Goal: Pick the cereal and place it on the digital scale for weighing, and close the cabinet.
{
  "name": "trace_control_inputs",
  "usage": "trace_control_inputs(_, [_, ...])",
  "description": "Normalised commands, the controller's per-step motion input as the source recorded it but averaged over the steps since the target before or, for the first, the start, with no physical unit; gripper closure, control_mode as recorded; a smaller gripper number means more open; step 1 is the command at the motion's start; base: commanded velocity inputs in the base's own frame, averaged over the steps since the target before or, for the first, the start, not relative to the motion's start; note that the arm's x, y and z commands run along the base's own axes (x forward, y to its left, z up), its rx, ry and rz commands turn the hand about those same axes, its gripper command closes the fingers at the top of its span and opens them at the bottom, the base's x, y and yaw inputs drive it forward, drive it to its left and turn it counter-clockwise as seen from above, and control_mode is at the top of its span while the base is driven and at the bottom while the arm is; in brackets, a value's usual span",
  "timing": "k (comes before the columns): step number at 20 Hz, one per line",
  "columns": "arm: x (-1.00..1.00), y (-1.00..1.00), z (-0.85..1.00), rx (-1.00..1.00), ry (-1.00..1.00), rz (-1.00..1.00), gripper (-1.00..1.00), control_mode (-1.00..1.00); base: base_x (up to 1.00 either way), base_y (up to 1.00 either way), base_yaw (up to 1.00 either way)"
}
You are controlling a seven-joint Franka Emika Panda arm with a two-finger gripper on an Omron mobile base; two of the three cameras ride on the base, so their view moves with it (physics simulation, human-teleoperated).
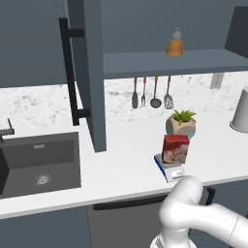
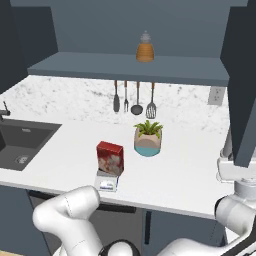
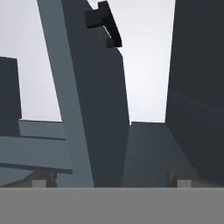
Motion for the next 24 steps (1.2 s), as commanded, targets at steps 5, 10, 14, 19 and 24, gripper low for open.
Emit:
trace_control_inputs(5, [-0.09,-0.49,0.26,-0.09,0.09,-0.01,-1.00,-1.00,0.00,0.00,0.00])
trace_control_inputs(10, [-0.03,-0.34,0.40,-0.13,0.13,-0.01,-1.00,-1.00,0.00,0.00,0.00])
trace_control_inputs(14, [0.00,0.00,0.57,-0.18,0.07,0.00,-1.00,-1.00,0.00,0.00,0.00])
trace_control_inputs(19, [-0.10,0.00,0.71,-0.19,0.01,0.00,-1.00,-1.00,0.00,0.00,0.00])
trace_control_inputs(24, [-0.19,0.26,0.79,-0.20,0.00,0.00,-1.00,-1.00,0.00,0.00,0.00])
